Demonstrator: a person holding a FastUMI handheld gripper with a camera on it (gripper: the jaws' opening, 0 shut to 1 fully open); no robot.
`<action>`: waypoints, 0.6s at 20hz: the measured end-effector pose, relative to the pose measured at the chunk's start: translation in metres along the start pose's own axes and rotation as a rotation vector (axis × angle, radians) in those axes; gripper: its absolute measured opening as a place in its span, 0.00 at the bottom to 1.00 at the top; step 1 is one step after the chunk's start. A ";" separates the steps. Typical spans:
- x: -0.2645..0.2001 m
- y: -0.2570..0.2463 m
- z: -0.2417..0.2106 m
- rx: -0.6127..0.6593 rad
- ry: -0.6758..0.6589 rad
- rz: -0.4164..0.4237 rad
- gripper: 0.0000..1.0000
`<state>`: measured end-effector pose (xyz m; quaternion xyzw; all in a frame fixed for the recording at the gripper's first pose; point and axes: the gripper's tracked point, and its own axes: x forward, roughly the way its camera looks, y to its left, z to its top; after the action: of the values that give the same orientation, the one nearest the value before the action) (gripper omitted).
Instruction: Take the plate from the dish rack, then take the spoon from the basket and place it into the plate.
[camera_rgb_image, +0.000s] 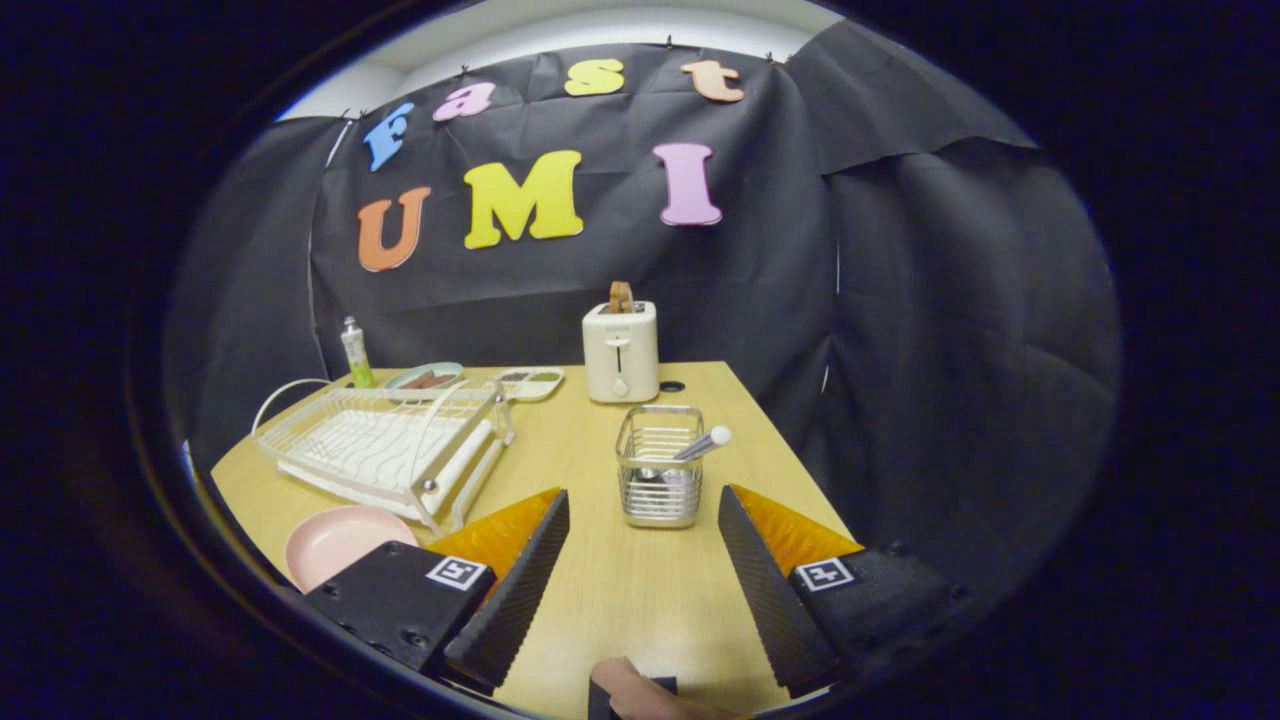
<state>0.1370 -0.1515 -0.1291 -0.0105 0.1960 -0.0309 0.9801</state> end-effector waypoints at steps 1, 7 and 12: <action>0.005 -0.007 0.004 0.001 -0.005 0.000 0.97; 0.054 -0.031 0.014 0.039 0.022 -0.041 0.97; 0.091 -0.022 0.012 0.104 0.027 -0.014 0.89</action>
<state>0.2239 -0.1794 -0.1524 0.0393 0.2071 -0.0480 0.9763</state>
